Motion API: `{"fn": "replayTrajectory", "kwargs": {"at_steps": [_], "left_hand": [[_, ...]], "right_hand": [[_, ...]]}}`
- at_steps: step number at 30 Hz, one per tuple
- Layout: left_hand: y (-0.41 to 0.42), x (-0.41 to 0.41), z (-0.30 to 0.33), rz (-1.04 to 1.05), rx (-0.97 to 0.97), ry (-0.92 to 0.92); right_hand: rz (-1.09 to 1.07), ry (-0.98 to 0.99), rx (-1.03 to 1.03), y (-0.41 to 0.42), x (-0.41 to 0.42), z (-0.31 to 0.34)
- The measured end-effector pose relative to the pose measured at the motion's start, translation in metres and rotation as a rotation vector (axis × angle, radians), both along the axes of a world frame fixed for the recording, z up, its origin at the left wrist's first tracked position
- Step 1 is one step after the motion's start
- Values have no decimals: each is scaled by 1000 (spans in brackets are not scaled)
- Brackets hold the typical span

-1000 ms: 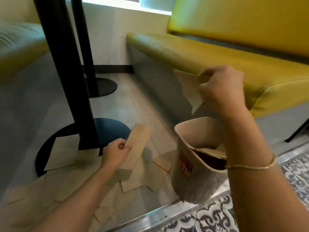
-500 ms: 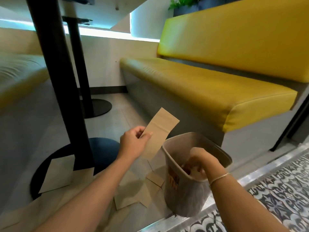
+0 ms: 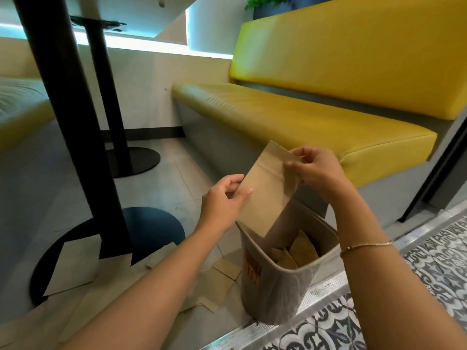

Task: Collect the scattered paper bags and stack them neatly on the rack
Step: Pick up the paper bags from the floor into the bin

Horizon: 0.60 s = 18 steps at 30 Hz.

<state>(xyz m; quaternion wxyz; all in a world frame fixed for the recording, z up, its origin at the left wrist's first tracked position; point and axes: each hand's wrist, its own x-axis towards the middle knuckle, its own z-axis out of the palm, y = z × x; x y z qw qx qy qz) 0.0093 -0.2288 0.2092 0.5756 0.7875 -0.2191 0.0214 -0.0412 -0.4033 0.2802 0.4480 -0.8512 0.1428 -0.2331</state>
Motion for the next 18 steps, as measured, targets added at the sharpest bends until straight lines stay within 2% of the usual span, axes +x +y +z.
{"fn": "replayTrajectory", "kwargs": {"at_steps": [4, 6, 8, 11, 13, 15, 18], "left_hand": [[4, 7, -13, 80, 27, 95], [12, 10, -28, 95, 94, 139], [22, 15, -49, 122, 173, 178], [40, 22, -83, 146, 291, 253], [52, 26, -108, 139, 390, 301], [66, 30, -132, 135, 526, 353], [86, 35, -168, 159, 679, 451]], "right_hand": [[-251, 1, -250, -13, 6, 2], [-276, 102, -335, -13, 9, -9], [-267, 200, -374, -6, 12, -30], [-271, 166, -338, 21, 19, -63], [-208, 96, -356, 47, 25, -80], [-52, 77, -426, 77, 33, -97], [233, 210, -515, 117, 47, -129]]}}
